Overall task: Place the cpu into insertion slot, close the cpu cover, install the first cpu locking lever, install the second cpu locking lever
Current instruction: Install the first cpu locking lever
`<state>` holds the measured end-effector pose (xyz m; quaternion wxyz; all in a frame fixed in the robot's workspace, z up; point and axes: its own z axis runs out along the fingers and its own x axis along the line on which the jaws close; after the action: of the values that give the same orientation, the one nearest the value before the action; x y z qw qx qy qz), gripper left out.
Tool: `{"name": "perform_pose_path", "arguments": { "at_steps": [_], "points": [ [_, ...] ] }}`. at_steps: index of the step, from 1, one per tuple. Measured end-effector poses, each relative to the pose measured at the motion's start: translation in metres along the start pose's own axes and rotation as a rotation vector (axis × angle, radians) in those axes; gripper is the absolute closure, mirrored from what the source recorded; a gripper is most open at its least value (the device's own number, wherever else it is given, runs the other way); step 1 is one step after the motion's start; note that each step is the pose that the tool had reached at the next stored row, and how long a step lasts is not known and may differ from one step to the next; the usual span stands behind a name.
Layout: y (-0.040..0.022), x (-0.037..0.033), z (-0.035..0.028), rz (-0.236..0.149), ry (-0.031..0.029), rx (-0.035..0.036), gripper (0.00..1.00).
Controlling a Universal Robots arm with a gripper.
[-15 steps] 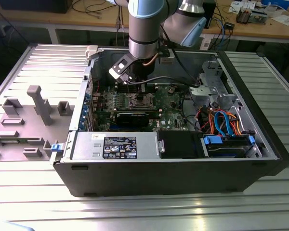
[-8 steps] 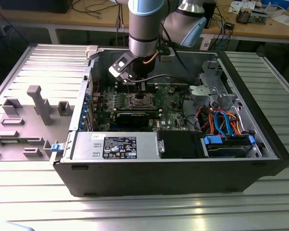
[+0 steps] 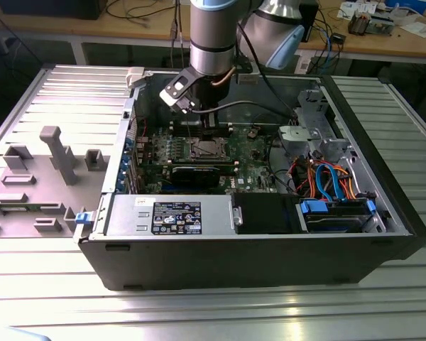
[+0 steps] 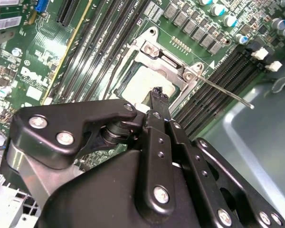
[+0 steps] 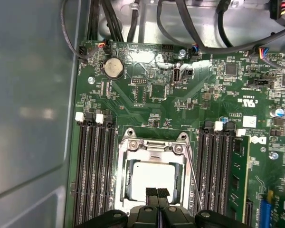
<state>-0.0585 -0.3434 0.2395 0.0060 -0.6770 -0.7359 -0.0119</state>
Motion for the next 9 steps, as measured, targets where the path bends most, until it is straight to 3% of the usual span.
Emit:
{"name": "perform_pose_path", "arguments": {
  "at_steps": [9],
  "points": [
    [0.0002, 0.0004, -0.0152, 0.000, 0.0000, -0.0003, 0.89]
  ]
}}
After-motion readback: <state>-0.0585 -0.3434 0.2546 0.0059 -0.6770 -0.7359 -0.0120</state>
